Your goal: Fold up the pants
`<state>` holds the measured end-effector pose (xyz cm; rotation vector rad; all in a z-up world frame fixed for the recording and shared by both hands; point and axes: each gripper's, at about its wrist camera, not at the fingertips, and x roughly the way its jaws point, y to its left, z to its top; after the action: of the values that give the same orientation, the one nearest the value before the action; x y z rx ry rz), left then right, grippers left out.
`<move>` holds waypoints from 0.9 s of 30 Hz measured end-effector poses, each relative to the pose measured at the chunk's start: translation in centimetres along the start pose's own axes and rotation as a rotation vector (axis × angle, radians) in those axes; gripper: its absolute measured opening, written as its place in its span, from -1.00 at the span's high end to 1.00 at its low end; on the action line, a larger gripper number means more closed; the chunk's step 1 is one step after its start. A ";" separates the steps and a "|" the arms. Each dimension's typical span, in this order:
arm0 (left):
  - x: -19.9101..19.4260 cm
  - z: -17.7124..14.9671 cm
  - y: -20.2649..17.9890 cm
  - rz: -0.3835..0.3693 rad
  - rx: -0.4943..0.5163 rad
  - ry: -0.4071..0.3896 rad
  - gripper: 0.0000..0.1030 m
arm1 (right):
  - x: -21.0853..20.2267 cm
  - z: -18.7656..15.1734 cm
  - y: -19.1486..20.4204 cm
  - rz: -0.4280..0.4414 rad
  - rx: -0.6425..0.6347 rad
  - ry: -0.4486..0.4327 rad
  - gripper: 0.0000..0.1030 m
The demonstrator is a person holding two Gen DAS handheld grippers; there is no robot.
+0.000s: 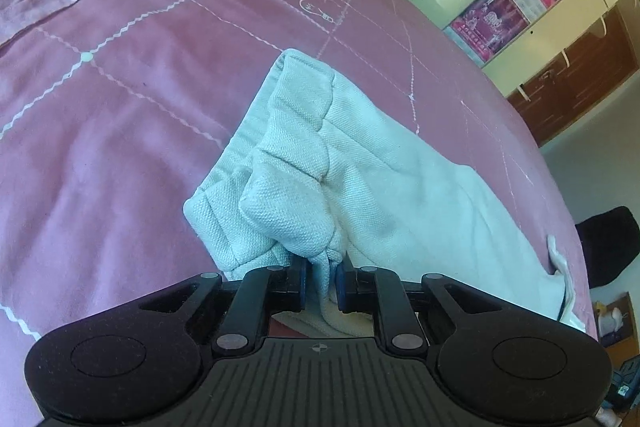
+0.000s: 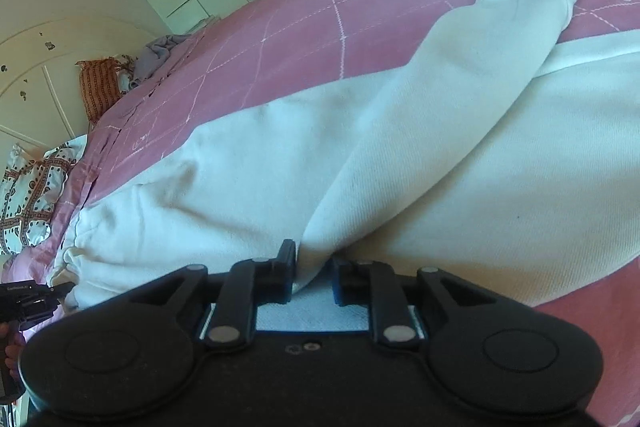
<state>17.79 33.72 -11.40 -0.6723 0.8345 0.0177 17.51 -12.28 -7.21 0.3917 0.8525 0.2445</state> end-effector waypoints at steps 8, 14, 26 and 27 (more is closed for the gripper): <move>-0.4 1.4 -0.6 0.035 0.073 0.027 0.72 | -1.9 -0.5 -0.3 0.010 0.010 -0.012 0.73; -4.4 -0.5 -1.1 0.044 0.036 -0.013 0.72 | -5.5 0.4 -0.8 -0.067 -0.006 -0.084 0.41; 0.4 -1.6 -6.2 0.247 0.237 0.054 0.72 | 3.4 11.4 -1.7 -0.475 -0.202 0.061 -0.27; 0.4 -1.8 -6.5 0.260 0.259 0.048 0.72 | 3.1 11.4 -2.3 -0.458 -0.204 0.065 0.12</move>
<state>18.61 27.45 -8.99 -0.3195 0.9472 0.1261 28.43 -15.95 -3.55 -0.0075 0.9469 -0.0818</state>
